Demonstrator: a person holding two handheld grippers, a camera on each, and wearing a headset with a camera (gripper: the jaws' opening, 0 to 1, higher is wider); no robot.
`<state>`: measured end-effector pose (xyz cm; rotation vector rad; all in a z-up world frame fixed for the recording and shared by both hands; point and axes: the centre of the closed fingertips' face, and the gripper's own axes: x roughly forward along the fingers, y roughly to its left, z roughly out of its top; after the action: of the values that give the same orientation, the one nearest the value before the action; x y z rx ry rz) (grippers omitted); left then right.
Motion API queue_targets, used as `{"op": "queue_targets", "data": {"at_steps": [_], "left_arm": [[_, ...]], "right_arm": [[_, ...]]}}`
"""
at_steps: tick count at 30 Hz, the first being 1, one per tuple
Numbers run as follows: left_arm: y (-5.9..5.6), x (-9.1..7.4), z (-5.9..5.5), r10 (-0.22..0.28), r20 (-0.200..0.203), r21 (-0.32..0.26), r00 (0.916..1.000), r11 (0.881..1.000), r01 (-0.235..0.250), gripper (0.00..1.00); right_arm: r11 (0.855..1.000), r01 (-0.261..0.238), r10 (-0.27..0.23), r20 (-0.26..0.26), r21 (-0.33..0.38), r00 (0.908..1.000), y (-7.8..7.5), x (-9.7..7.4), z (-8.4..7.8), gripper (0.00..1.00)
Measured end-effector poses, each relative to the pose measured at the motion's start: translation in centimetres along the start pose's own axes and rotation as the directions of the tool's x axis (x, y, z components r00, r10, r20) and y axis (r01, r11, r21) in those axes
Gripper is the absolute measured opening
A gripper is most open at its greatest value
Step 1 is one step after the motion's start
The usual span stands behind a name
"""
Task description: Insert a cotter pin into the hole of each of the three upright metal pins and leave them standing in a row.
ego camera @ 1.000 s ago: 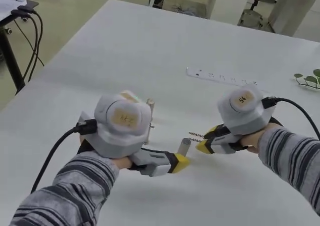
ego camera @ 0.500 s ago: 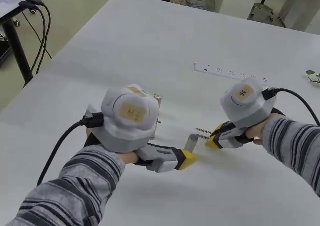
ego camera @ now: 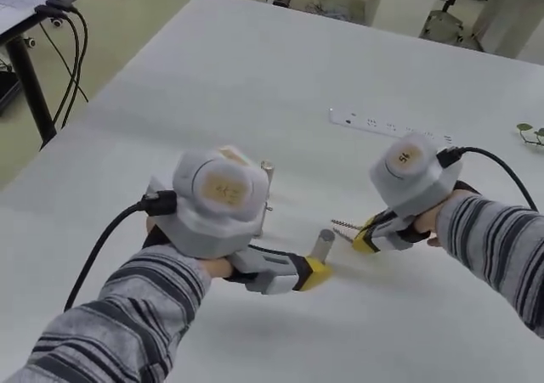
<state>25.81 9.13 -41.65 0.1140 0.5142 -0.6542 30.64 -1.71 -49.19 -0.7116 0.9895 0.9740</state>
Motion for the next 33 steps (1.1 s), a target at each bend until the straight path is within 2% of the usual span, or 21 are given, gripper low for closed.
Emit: {"op": "queue_targets", "data": {"at_steps": [6,10,12,14,17,20,23,27,33], "left_arm": [[-0.3,0.1,0.3,-0.007,0.008,0.022,0.9999,1.000,0.007,0.93],[-1.0,0.2,0.5,-0.023,0.013,0.040,0.9996,0.999,0.023,0.89],[-1.4,0.2,0.7,-0.037,0.016,0.049,0.9992,0.998,0.037,0.87],[-1.8,0.4,0.9,-0.055,0.026,0.046,0.9982,0.997,0.054,0.85],[-2.6,0.6,1.1,-0.074,0.033,0.058,0.9967,0.996,0.072,0.82],[-3.1,0.7,1.3,-0.095,0.043,0.059,0.9945,0.994,0.093,0.78],[-3.9,0.9,1.4,-0.125,0.054,0.051,0.9906,0.991,0.123,0.73],[-4.7,1.2,1.1,-0.146,0.045,0.061,0.9883,0.988,0.143,0.68],[-5.2,1.3,1.0,-0.164,0.045,0.052,0.9855,0.986,0.161,0.57]], "right_arm": [[0.997,0.038,-0.035,0.054,-0.064,0.9979,0.2,-1.3,0.2,0.00],[0.993,0.068,-0.060,0.084,-0.101,0.9947,0.4,-2.3,0.2,0.00],[0.989,0.084,-0.069,0.118,-0.125,0.9906,0.6,-2.9,0.4,0.00],[0.987,0.084,-0.065,0.140,-0.136,0.9880,1.3,-3.5,0.4,0.00],[0.977,0.103,-0.073,0.160,-0.186,0.9844,1.9,-4.1,0.4,0.00],[0.975,0.102,-0.067,0.180,-0.195,0.9815,2.7,-4.5,0.3,0.00],[0.963,0.114,-0.065,0.201,-0.244,0.9773,3.8,-4.9,0.4,0.00],[0.944,0.143,-0.076,0.224,-0.296,0.9716,4.9,-5.4,0.6,0.00],[0.921,0.194,-0.104,0.267,-0.338,0.9580,6.1,-6.3,1.2,0.00]]}}
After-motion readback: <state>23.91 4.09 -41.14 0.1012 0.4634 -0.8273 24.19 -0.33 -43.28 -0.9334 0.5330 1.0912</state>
